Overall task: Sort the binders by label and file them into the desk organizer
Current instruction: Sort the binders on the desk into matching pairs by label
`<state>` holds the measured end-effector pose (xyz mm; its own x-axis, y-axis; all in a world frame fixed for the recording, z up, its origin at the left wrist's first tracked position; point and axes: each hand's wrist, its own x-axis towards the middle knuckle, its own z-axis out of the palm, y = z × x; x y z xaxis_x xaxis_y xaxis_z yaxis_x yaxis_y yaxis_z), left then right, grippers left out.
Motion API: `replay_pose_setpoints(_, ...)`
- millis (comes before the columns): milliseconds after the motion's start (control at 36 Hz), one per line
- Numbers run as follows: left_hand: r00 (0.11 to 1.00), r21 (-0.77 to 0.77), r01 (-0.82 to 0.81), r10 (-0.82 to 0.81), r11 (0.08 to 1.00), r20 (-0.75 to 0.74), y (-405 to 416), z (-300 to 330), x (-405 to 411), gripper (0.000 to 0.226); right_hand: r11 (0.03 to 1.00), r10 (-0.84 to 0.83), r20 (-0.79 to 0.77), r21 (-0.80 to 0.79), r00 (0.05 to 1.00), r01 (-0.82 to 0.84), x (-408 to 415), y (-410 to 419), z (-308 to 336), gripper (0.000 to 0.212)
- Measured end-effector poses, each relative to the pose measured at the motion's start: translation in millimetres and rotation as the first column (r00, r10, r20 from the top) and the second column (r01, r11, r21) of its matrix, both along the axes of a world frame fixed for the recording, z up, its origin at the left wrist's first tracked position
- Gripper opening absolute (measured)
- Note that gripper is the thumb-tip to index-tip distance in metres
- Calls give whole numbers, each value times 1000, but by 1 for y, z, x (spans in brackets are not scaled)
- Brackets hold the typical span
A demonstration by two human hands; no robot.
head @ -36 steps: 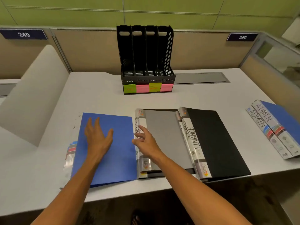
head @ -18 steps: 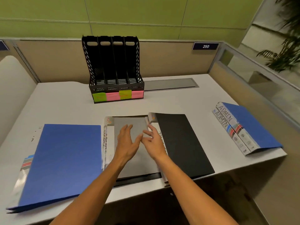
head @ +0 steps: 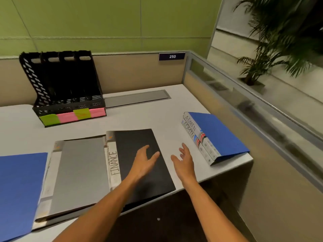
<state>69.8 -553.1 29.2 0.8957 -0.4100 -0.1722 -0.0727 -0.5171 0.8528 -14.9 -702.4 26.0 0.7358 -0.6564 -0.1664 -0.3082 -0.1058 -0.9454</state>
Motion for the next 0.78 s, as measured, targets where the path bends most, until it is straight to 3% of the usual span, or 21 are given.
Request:
replay_pose_setpoints(167, 983, -65, 7, -19, 998, -185, -60, -10, -24, 74, 997, -28, -75, -76, 997, 23, -26, -55, -5, 78)
replay_pose_setpoints(278, 981, -56, 41, -51, 998, -187, -92, -11, -27, 77, 982, -72, -139, -181, 988, 46, -32, -77, -5, 87)
replay_pose_setpoints(444, 983, -14, 100, -101, 995, -156, -138, -2, 7, 79, 967, -157, -232, -234, 960, 102, -35, -102, -6, 80)
replay_pose_setpoints(583, 973, -41, 81, -88, 996, -214, -177, 5, 47, 82, 870, -251, -340, -489, 906, 58, -33, -120, -9, 73)
replay_pose_setpoints(778, 929, -107, 42, -79, 993, -361, -232, -2, 87, 94, 858, -173, -496, -500, 851, -117, -10, -164, -18, 84)
